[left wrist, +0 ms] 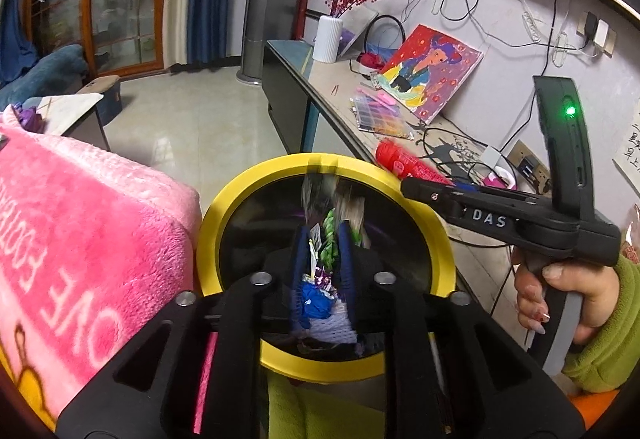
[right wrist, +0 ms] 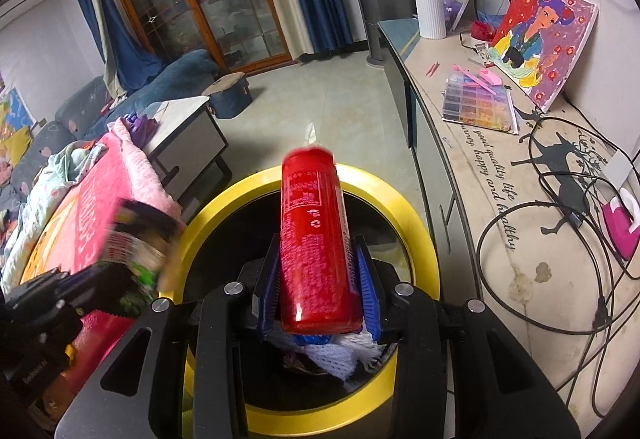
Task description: Collect trash
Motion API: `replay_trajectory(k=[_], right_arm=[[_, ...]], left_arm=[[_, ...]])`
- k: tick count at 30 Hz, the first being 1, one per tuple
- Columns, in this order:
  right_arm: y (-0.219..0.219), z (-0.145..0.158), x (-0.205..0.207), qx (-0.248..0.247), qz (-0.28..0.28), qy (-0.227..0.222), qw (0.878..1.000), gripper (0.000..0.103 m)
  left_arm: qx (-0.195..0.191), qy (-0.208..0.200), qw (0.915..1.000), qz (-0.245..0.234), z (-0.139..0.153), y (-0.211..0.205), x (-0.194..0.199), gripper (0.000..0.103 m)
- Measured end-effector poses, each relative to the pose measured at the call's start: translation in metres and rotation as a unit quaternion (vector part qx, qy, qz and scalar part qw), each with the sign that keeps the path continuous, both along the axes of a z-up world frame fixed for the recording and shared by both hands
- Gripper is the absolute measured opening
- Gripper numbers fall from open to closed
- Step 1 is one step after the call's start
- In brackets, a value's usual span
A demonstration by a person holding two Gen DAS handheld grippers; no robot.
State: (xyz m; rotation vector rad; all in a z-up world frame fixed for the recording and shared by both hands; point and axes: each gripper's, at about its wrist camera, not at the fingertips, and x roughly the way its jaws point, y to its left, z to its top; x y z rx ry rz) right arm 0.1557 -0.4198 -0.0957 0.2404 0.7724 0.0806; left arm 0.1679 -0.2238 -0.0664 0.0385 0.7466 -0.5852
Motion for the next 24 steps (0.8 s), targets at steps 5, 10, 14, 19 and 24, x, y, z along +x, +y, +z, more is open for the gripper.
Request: replay_trajectory(k=[5, 10, 14, 19, 24], right_arm=[[-0.007, -0.005, -0.001, 0.007, -0.015, 0.007, 1.0, 0.046], [-0.013, -0.006, -0.006, 0.009, -0.026, 0.011, 1.0, 0.052], [-0.013, 0.0, -0.013, 0.0, -0.031, 0.004, 1.0, 0.067], [-0.006, 0.012, -0.022, -0.022, -0.037, -0.011, 0.999, 0.081], [0.004, 0.025, -0.029, -0.038, -0.031, -0.025, 0.998, 0.091]], left_arm=[[0.007, 0.008, 0.9999, 0.01, -0.006, 0.002, 0.006, 0.052], [-0.001, 0.02, 0.9995, 0.026, -0.004, 0.014, 0.01, 0.081], [-0.003, 0.021, 0.999, 0.04, 0.001, 0.023, 0.01, 0.092], [-0.003, 0.014, 0.9982, 0.058, 0.008, 0.033, 0.006, 0.092], [-0.004, 0.007, 0.9971, 0.076, 0.017, 0.049, -0.001, 0.092]])
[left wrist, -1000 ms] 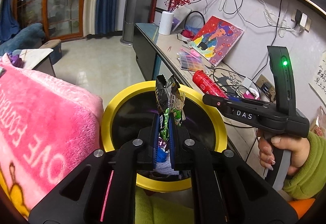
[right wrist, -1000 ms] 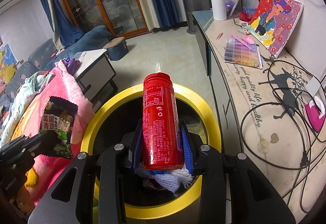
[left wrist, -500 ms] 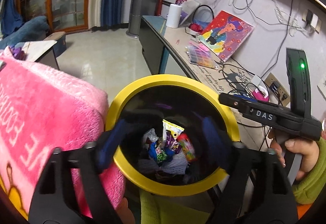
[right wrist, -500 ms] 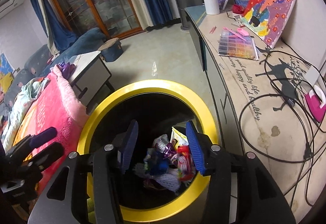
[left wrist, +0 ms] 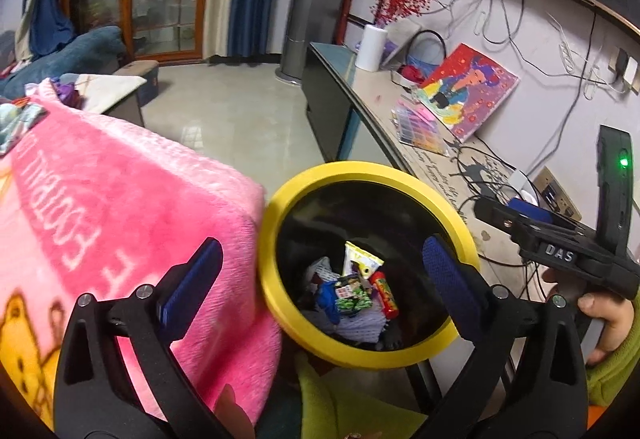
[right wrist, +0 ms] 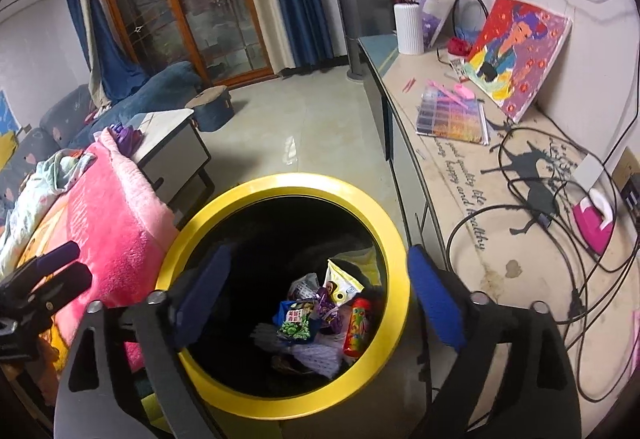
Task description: Collect trash
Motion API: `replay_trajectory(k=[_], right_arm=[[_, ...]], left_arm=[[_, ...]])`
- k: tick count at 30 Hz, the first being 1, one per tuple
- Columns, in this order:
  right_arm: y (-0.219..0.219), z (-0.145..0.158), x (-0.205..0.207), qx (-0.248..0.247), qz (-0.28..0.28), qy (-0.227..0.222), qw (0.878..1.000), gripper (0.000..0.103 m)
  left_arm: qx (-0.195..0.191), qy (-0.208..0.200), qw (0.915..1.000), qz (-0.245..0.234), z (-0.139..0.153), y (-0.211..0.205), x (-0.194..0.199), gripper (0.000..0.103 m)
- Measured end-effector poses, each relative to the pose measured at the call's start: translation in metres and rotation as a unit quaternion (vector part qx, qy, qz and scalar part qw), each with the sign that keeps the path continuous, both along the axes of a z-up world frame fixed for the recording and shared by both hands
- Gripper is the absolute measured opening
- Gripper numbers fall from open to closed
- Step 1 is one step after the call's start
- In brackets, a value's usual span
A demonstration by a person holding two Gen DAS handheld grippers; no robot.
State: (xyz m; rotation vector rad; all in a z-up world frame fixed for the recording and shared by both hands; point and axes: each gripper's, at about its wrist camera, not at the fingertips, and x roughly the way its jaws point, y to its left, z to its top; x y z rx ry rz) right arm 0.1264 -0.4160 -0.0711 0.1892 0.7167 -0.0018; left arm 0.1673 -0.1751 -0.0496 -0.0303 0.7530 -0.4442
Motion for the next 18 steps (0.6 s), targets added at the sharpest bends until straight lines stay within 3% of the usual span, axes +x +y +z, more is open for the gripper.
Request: replay_trajectory(k=[7, 18], right_arm=[[0.028, 0.024, -0.015, -0.006, 0.021, -0.033, 0.999, 0.096], [0.11, 0.04, -0.037, -0.061, 0.074, -0.066, 0.993, 0.096]], left_arm=[[0.002, -0.018, 0.9992, 0.037, 0.015, 0.028, -0.011, 0.092], [0.009, -0.062, 0.9927, 0.103, 0.036, 0.085, -0.038, 0.092]])
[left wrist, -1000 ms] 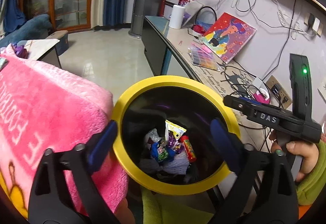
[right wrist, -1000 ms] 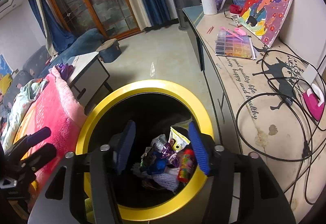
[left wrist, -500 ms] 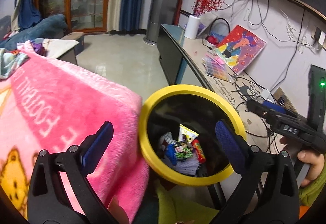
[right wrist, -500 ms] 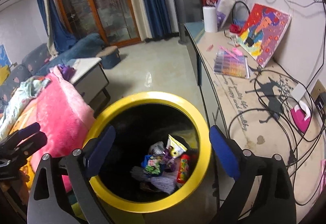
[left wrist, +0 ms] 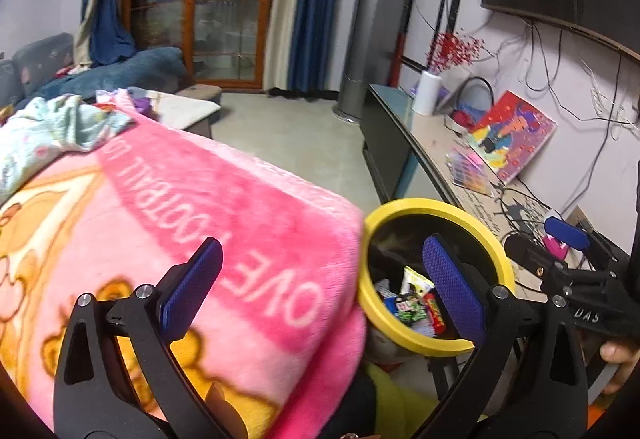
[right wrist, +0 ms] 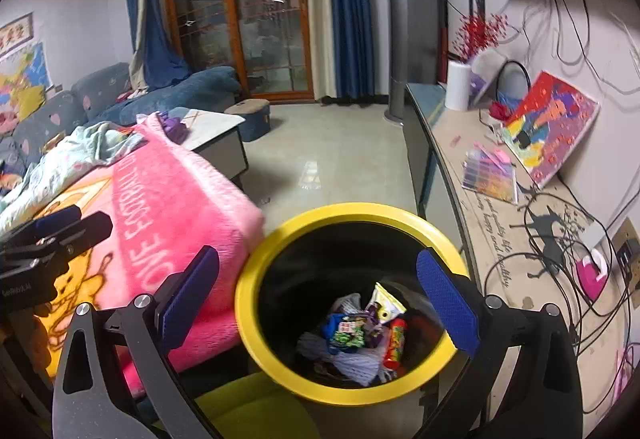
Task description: Collect trash
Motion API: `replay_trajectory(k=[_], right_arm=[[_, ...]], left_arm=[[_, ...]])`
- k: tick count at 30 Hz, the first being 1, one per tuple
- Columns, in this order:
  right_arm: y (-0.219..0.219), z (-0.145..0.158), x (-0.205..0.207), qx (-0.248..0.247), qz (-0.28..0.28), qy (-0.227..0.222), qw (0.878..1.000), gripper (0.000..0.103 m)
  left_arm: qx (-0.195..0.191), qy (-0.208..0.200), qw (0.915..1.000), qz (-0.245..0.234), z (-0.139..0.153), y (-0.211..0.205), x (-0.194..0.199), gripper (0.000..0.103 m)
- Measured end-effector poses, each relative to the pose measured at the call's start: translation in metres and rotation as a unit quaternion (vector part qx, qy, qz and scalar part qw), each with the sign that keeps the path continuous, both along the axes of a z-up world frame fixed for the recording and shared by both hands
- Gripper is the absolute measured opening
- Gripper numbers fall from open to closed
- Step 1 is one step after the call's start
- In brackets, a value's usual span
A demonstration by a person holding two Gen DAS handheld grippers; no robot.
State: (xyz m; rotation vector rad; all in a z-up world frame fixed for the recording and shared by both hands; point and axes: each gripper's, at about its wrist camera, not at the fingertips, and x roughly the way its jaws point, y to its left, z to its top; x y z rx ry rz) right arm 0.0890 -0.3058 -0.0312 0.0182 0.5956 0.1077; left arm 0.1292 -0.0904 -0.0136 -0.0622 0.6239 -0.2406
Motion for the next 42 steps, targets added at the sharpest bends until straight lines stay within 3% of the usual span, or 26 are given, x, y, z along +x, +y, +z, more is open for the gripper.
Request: replay_trajectory(k=[5, 14, 17, 27, 42], right_arm=[[0.021, 0.002, -0.009, 0.014, 0.004, -0.021, 1.0, 0.096], [0.05, 0.007, -0.041, 0.001, -0.007, -0.122, 0.993, 0.096], [0.056, 0.007, -0.049, 0.001, -0.005, -0.136, 0.991, 0.096], [0.08, -0.011, -0.057, -0.021, 0.036, -0.125, 0.991, 0.096], [0.078, -0.008, -0.058, -0.018, 0.028, -0.134, 0.99, 0.096]], left_arm=[[0.004, -0.022, 0.9994, 0.024, 0.004, 0.023, -0.02, 0.092], [0.025, -0.056, 0.9956, 0.071, 0.002, 0.054, -0.059, 0.092], [0.028, -0.062, 0.9947, 0.077, 0.0, 0.062, -0.069, 0.092], [0.017, -0.063, 0.9937, 0.091, -0.005, 0.073, -0.081, 0.092], [0.012, -0.065, 0.9937, 0.09, -0.004, 0.075, -0.083, 0.092]])
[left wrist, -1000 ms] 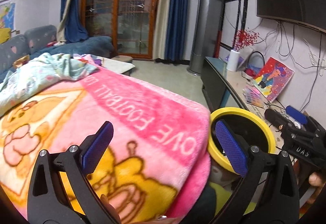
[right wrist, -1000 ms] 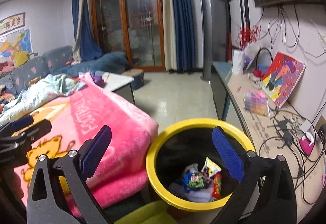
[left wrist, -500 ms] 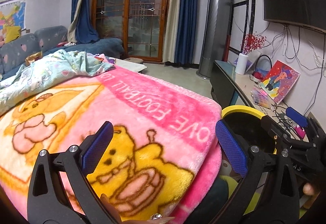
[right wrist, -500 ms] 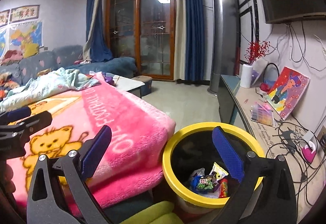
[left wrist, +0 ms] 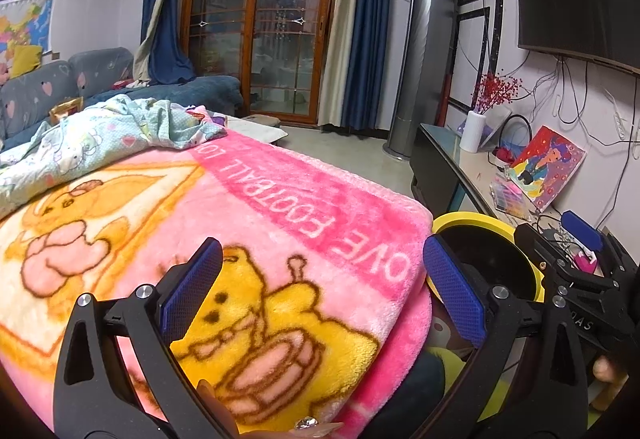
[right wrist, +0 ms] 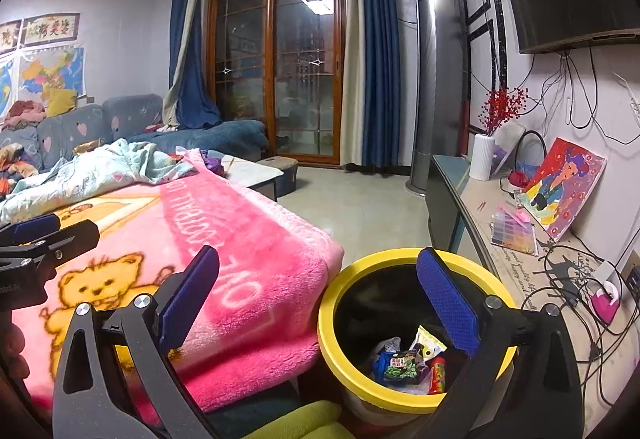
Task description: Collect trash
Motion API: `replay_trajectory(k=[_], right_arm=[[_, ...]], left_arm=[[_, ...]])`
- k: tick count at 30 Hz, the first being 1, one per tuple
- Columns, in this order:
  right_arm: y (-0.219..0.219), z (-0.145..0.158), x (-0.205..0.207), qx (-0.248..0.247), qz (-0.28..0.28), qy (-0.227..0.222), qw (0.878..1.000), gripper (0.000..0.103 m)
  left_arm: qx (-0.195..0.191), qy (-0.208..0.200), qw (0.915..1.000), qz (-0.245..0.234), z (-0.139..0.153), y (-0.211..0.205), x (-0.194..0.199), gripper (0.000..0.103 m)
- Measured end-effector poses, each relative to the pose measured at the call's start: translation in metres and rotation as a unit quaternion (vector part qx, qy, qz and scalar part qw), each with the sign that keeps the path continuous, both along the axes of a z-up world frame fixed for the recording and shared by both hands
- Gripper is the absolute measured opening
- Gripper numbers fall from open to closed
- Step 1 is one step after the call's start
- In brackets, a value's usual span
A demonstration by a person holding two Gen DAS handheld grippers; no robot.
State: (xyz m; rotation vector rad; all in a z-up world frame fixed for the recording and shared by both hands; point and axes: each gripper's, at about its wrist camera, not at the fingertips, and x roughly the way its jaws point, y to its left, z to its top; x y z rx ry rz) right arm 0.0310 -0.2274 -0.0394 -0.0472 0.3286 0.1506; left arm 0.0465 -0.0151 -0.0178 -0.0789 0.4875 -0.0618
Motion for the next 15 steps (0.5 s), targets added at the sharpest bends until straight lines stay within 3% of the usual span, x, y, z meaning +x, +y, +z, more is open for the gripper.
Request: replay_trajectory(k=[15], right_arm=[[-0.0011, 0.0005, -0.0012, 0.001, -0.005, 0.0, 1.0, 0.096]], left_arm=[[0.001, -0.002, 1.0, -0.004, 0.001, -0.0053, -0.0023, 0.092]])
